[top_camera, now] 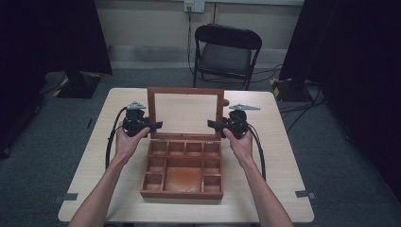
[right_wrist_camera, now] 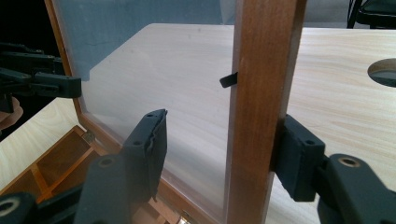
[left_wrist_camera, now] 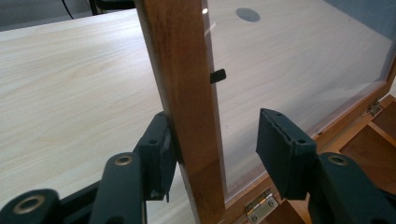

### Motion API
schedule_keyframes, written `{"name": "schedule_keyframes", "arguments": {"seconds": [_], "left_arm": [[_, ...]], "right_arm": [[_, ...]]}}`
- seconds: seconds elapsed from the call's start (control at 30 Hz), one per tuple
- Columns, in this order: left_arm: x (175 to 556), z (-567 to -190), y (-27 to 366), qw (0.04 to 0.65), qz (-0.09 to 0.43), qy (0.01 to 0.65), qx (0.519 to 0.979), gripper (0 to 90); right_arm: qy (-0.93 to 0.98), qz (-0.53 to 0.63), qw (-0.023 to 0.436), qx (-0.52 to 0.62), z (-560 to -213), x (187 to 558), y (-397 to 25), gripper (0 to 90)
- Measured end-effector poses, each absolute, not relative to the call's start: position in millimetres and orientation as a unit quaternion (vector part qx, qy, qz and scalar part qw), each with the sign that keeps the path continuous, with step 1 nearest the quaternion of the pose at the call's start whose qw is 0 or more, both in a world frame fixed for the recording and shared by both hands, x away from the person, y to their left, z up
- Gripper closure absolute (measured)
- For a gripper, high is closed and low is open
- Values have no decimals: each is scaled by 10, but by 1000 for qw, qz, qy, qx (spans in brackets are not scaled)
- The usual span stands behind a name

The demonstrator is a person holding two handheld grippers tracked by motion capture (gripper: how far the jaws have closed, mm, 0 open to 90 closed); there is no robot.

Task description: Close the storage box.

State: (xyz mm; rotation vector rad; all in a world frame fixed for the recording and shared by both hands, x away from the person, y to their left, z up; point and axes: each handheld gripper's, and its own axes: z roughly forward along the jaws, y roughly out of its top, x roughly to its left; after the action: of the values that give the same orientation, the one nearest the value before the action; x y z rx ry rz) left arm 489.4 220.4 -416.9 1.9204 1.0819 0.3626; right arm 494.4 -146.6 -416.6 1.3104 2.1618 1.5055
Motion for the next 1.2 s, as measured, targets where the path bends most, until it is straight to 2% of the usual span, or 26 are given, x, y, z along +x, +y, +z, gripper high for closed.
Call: {"name": "schedule_keyframes", "arguments": {"seconds": [0.9, 1.2], "left_arm": [[4810, -4025, 2216, 464, 161, 419, 764, 429], [4714, -3978, 2234, 469, 158, 402, 771, 482]], "right_arm": [[742, 506, 100, 428, -4102, 4813, -1494, 442], [741, 510, 99, 426, -4082, 4751, -1503, 461]]}}
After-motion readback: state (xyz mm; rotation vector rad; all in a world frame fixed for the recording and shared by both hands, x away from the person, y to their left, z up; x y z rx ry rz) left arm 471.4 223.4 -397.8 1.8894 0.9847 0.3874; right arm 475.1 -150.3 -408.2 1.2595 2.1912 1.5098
